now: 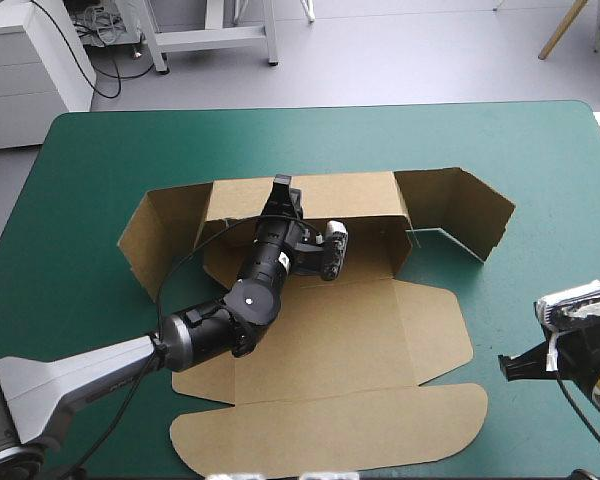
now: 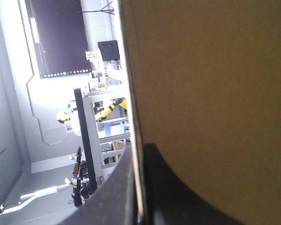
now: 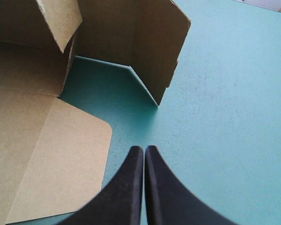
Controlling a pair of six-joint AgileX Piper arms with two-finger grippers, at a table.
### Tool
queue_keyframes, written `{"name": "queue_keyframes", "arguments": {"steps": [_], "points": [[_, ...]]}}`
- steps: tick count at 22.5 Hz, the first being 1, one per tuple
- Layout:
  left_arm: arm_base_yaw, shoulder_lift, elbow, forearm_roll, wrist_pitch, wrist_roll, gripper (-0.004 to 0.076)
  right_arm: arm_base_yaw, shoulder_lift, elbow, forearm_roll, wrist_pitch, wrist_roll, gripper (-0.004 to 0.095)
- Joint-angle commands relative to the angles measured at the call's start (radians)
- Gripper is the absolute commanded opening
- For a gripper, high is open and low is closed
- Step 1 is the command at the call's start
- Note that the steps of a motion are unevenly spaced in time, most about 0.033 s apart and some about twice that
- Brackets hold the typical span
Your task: Fold the box
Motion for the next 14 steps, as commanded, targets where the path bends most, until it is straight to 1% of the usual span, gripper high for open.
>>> {"name": "queue_keyframes", "arguments": {"steps": [1, 4, 5, 6, 7, 10, 11, 12, 14], "points": [[-0.005, -0.042, -0.006, 0.099, 0.013, -0.024, -0.0010, -0.005, 0.003, -0.025, -0.067, -0.059, 0.055, -0.0004], [-0.005, -0.040, -0.006, 0.099, 0.011, -0.025, -0.0010, -0.005, 0.017, -0.025, -0.083, -0.057, 0.089, 0.0001], [-0.005, -0.039, -0.006, 0.099, 0.011, -0.025, -0.0010, -0.005, 0.041, -0.025, -0.074, -0.057, 0.091, 0.0060], [-0.005, -0.039, -0.006, 0.099, 0.013, -0.025, -0.0010, -0.005, 0.066, -0.025, -0.063, -0.057, 0.093, 0.0162], [-0.005, -0.039, -0.006, 0.099, 0.013, -0.025, -0.0010, -0.005, 0.088, -0.027, -0.058, -0.057, 0.111, 0.0293], [-0.005, -0.039, -0.006, 0.099, 0.008, -0.025, -0.0010, -0.005, 0.175, -0.056, -0.056, -0.106, 0.166, 0.0778], [-0.005, -0.039, -0.006, 0.099, 0.008, -0.025, -0.0010, -0.005, 0.209, -0.080, -0.078, -0.118, 0.198, 0.0854], [-0.005, -0.039, -0.006, 0.097, 0.008, -0.003, -0.0010, -0.005, 0.251, -0.114, -0.108, -0.141, 0.248, 0.0886], [-0.005, -0.039, -0.006, 0.097, 0.008, -0.003, -0.0010, -0.005, 0.304, -0.162, -0.148, -0.170, 0.289, 0.0876]]}}
